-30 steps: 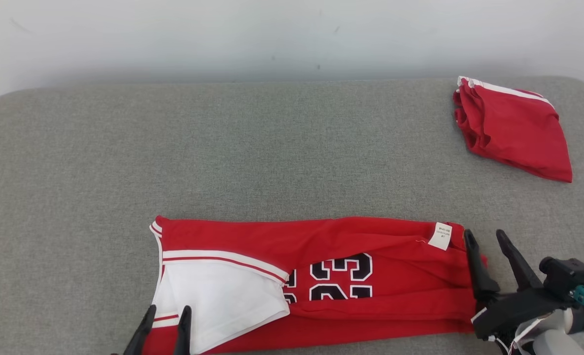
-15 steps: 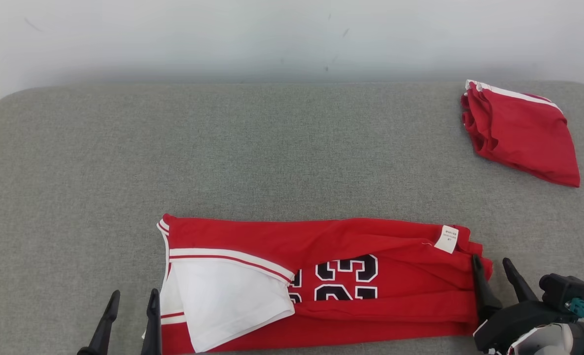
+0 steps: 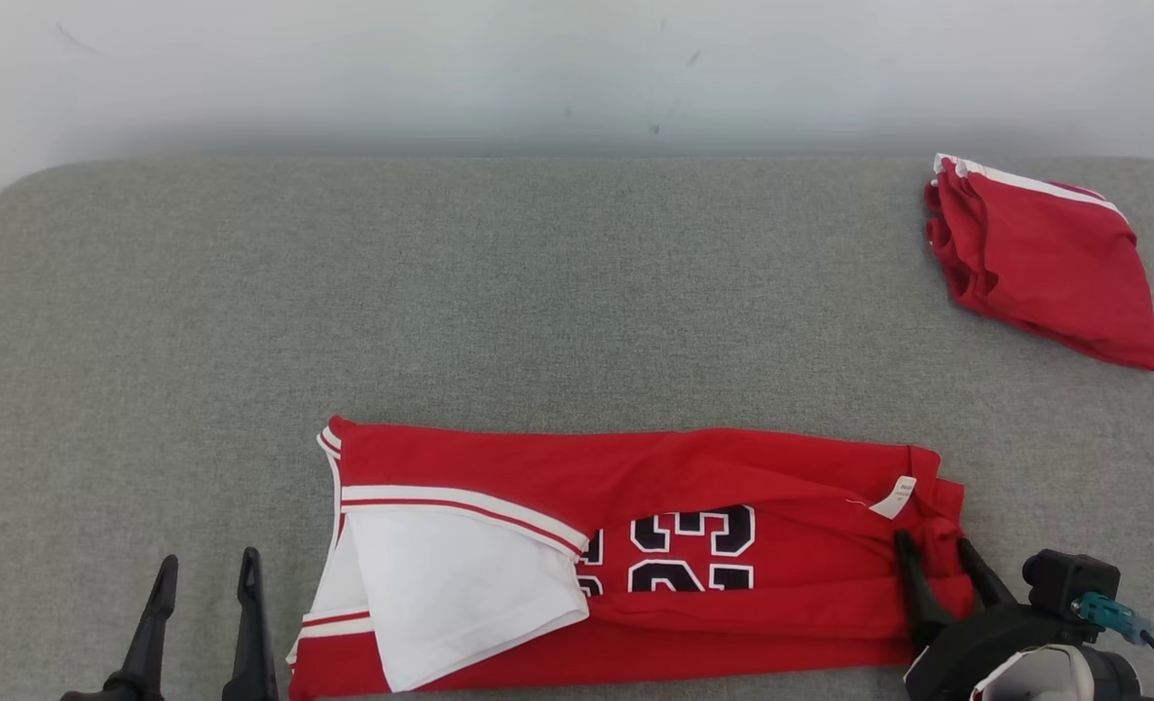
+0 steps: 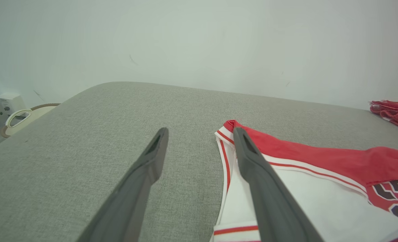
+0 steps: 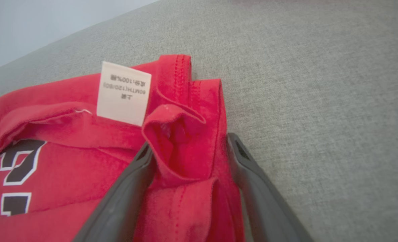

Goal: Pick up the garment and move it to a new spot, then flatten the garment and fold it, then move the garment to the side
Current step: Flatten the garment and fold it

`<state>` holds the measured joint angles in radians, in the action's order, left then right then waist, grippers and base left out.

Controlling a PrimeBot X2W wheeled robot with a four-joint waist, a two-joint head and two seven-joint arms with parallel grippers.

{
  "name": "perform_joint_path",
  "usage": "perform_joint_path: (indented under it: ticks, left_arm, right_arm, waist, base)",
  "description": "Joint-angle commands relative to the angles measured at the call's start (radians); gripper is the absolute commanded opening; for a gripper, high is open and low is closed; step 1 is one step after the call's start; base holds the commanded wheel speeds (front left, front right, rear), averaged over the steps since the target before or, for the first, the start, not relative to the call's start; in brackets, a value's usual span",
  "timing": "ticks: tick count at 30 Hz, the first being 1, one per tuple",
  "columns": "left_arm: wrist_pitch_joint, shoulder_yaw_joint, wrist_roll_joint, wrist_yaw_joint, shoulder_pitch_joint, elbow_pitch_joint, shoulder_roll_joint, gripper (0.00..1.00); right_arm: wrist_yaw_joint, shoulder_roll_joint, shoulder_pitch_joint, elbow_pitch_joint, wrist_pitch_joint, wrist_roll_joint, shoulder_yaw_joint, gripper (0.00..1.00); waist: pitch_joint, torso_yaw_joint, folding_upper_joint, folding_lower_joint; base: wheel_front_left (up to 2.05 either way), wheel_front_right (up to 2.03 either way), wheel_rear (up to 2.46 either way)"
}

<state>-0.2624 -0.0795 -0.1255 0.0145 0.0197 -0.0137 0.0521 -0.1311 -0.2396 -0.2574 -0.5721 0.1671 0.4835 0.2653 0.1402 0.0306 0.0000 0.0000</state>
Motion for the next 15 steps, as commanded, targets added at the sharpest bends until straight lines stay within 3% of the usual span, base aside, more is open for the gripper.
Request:
perform_joint_path:
  ticks: [1,2,3,4,15]
  left_arm:
    - [-0.003,-0.004,0.006,-0.003,0.004,-0.003,0.0,1.0]
    - [-0.003,-0.004,0.007,-0.004,0.004,-0.005,-0.001,1.0]
    - [-0.003,-0.004,0.007,-0.005,0.003,-0.006,-0.001,1.0]
    - [-0.003,-0.004,0.005,-0.005,0.003,-0.005,-0.001,1.0]
    - [-0.003,-0.002,-0.011,-0.018,-0.015,-0.002,-0.001,1.0]
  right_arm:
    - [0.001,0.01,0.001,-0.012,-0.008,0.005,0.013,1.0]
    - [0.001,0.011,-0.002,-0.015,-0.011,0.009,0.018,0.93]
    - [0.001,0.012,-0.005,-0.014,-0.005,0.012,0.024,0.4]
    - [0.001,0.011,-0.007,-0.015,0.001,0.016,0.027,0.03]
    - [0.001,-0.08,-0.048,-0.019,0.059,0.022,-0.043,0.0]
  waist:
    - [0.001,0.001,0.0,0.0]
    - [0.001,0.002,0.0,0.0]
    - [0.001,0.002,0.0,0.0]
    - [0.001,0.003,0.0,0.0]
    - [-0.013,-0.005,0.0,0.0]
  base:
    - [0.0,0.0,0.0]
    - [0.0,0.0,0.0]
    - [0.0,0.0,0.0]
    - [0.0,0.0,0.0]
    - [0.0,0.0,0.0]
